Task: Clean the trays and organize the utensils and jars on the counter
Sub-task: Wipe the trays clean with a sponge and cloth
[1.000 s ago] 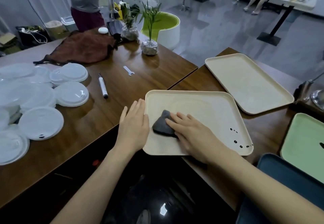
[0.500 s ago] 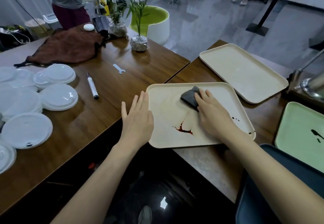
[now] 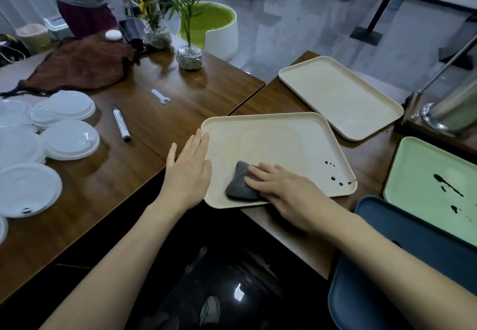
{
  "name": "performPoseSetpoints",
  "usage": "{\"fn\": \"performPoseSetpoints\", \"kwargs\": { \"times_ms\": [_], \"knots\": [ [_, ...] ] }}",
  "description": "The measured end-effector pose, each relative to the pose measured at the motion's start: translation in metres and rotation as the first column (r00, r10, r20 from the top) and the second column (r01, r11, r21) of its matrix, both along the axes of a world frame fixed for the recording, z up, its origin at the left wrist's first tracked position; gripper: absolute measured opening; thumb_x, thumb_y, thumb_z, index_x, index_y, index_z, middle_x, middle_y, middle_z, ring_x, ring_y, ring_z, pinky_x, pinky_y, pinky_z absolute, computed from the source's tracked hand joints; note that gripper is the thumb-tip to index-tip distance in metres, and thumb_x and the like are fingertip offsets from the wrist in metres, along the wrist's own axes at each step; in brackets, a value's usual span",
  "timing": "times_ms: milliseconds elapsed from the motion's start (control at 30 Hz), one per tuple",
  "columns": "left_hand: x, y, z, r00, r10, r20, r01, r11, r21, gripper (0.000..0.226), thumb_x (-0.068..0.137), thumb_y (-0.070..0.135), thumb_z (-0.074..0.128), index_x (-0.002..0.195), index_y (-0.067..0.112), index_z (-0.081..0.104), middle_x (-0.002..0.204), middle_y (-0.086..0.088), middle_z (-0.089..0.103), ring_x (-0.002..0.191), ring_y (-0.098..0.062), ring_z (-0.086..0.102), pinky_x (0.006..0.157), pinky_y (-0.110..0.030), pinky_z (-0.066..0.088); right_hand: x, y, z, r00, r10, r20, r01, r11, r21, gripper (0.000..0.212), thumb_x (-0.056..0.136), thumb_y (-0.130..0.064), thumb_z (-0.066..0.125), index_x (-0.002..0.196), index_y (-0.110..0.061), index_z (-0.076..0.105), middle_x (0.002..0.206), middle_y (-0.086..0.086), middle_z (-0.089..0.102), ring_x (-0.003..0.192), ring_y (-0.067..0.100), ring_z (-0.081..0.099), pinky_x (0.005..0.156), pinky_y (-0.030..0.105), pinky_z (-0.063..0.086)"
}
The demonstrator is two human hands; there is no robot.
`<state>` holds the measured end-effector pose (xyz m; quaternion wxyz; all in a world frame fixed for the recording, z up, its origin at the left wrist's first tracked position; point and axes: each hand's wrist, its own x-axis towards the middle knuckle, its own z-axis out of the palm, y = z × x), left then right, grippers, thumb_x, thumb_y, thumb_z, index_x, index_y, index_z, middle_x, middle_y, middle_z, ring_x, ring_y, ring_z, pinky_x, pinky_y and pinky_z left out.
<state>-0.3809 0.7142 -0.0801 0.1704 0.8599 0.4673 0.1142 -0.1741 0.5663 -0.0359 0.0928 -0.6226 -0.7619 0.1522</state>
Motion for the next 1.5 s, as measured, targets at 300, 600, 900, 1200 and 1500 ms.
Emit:
{"fn": "performPoseSetpoints", "kwargs": {
  "times_ms": [300, 600, 900, 1200, 1500],
  "knots": [
    [0.001, 0.001, -0.002, 1.000, -0.002, 0.013, 0.002, 1.000, -0.003, 0.061, 0.106, 0.019, 0.029, 0.164, 0.019, 0.011, 0.172, 0.000, 0.000, 0.157, -0.011, 0.001, 0.124, -0.044, -0.011, 0.002, 0.002, -0.004, 0.985, -0.161, 0.056, 0.150, 0.975, 0.165, 0.044, 0.093, -0.007, 0.045, 0.134, -0.016, 0.055, 0.149, 0.003, 0.048, 0.131, 0.033, 0.046, 0.094, 0.044, 0.050],
    [-0.001, 0.002, -0.001, 1.000, -0.030, 0.000, 0.030, 1.000, 0.001, 0.065, 0.106, 0.018, 0.029, 0.163, 0.014, -0.002, 0.172, -0.001, -0.001, 0.157, -0.011, 0.001, 0.124, -0.045, -0.008, -0.005, 0.059, -0.019, 0.972, -0.210, 0.101, 0.205, 0.977, 0.060, 0.055, 0.099, -0.015, 0.038, 0.152, -0.033, 0.033, 0.163, -0.013, 0.024, 0.149, 0.026, 0.024, 0.109, 0.044, 0.042],
    [-0.003, 0.001, 0.004, 0.991, -0.029, 0.129, 0.043, 0.993, -0.106, 0.078, 0.102, 0.018, 0.033, 0.160, 0.016, -0.020, 0.171, 0.002, 0.010, 0.157, -0.008, 0.003, 0.124, -0.043, -0.013, -0.029, 0.125, -0.016, 0.940, -0.324, 0.109, 0.306, 0.939, 0.158, 0.044, 0.105, -0.022, 0.038, 0.148, -0.024, 0.038, 0.161, 0.004, 0.029, 0.140, 0.032, 0.031, 0.101, 0.045, 0.042],
    [0.000, -0.002, 0.000, 0.991, 0.009, 0.131, -0.002, 0.998, -0.055, 0.064, 0.108, 0.021, 0.026, 0.163, 0.017, -0.006, 0.171, 0.002, 0.012, 0.157, -0.007, 0.004, 0.125, -0.040, -0.013, -0.031, 0.054, -0.007, 0.996, -0.042, 0.073, 0.035, 0.995, 0.094, 0.046, 0.103, -0.020, 0.046, 0.148, -0.032, 0.043, 0.157, -0.008, 0.037, 0.139, 0.022, 0.032, 0.100, 0.039, 0.044],
    [0.001, -0.002, -0.001, 0.999, 0.017, 0.034, -0.016, 0.999, -0.043, 0.059, 0.109, 0.022, 0.020, 0.164, 0.019, 0.000, 0.172, 0.003, -0.003, 0.157, -0.008, -0.004, 0.124, -0.041, -0.016, 0.026, 0.010, 0.002, 1.000, -0.019, -0.006, 0.018, 0.994, -0.112, 0.054, 0.103, -0.013, 0.046, 0.146, -0.046, 0.045, 0.159, -0.024, 0.023, 0.152, 0.011, 0.019, 0.116, 0.036, 0.033]
  ]
}}
